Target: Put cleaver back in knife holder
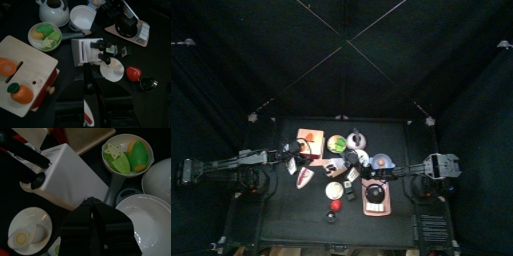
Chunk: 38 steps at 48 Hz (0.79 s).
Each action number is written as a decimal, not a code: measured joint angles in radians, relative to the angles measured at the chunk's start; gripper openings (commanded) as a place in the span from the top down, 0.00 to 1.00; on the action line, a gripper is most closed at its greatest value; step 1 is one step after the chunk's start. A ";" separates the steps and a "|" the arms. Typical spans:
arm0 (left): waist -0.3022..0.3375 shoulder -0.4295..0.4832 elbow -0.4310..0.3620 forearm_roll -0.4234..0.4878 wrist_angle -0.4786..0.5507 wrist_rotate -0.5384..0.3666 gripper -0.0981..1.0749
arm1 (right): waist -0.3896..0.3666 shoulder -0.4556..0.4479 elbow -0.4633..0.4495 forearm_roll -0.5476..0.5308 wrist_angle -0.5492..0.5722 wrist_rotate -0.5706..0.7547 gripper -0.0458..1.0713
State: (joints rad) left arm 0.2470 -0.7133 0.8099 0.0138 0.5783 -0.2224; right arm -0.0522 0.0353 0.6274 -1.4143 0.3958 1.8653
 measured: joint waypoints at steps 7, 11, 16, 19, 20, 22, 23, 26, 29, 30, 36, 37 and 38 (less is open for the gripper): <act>0.006 0.000 0.012 0.000 -0.002 0.000 0.59 | 0.000 0.000 -0.002 0.000 0.000 -0.002 0.63; 0.009 0.000 0.018 -0.002 -0.009 0.000 0.59 | -0.002 0.000 -0.002 0.000 0.000 -0.002 0.63; 0.011 0.000 0.025 -0.002 -0.023 0.000 0.59 | -0.003 0.000 -0.002 0.000 0.000 -0.002 0.63; 0.011 0.000 0.028 0.000 -0.028 0.000 0.59 | -0.003 0.000 -0.003 0.000 0.000 -0.002 0.63; 0.011 0.002 0.029 -0.002 -0.031 0.000 0.59 | -0.003 0.000 -0.003 0.002 0.000 -0.002 0.63; 0.011 0.000 0.032 -0.002 -0.034 0.000 0.59 | -0.003 0.000 -0.003 0.000 0.000 -0.002 0.63; 0.011 0.000 0.032 -0.002 -0.035 -0.002 0.59 | -0.003 0.000 -0.003 0.000 0.000 -0.002 0.63; 0.011 0.002 0.035 -0.002 -0.037 0.000 0.59 | -0.003 0.000 -0.003 0.000 0.000 -0.002 0.63; 0.009 0.000 0.035 -0.002 -0.037 0.000 0.59 | -0.003 0.000 -0.003 0.000 0.000 -0.002 0.63; 0.009 0.002 0.035 -0.002 -0.037 0.000 0.59 | -0.003 0.000 -0.003 0.000 0.000 -0.002 0.63; 0.009 0.006 0.035 -0.002 -0.037 0.000 0.59 | -0.003 0.000 -0.003 0.000 0.000 -0.002 0.63; 0.009 0.006 0.035 -0.002 -0.037 0.000 0.59 | -0.003 0.000 -0.003 0.000 0.000 -0.002 0.63; 0.009 0.009 0.035 -0.002 -0.037 0.000 0.59 | -0.005 0.000 -0.003 0.000 0.000 -0.002 0.63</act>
State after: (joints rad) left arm 0.2562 -0.7041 0.8452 0.0123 0.5415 -0.2224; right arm -0.0568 0.0353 0.6243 -1.4143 0.3958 1.8638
